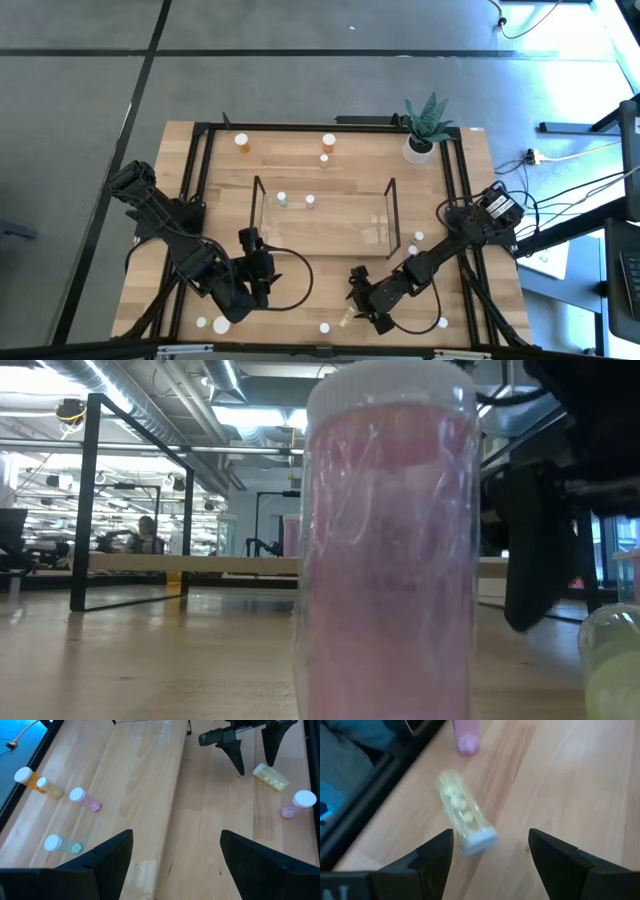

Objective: Pick and place medicine bottles onto shelf by color
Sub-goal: Put the bottom right yellow pill bottle on the shelf

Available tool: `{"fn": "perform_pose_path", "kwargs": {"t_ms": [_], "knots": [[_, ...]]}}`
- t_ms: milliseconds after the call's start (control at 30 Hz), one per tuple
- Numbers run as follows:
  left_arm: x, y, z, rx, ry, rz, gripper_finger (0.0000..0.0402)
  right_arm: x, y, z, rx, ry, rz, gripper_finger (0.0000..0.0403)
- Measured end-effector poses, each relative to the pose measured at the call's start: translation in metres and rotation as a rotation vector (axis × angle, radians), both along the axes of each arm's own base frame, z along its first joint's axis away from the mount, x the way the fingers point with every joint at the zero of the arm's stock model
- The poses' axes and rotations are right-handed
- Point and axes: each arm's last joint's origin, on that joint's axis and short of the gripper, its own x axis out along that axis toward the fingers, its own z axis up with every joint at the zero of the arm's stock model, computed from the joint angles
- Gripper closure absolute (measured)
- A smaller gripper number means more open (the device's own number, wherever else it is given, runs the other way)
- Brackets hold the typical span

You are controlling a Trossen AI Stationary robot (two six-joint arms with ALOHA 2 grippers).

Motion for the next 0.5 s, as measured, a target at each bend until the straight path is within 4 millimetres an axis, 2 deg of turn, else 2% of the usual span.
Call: {"fn": "perform_pose_path", "kwargs": {"t_ms": [500], "knots": [[0.0,0.0,0.0,0.0,0.0,0.0,0.0108,0.0001,0.0001,-0.0021,0.061,0.037,-0.07,0.0143]]}}
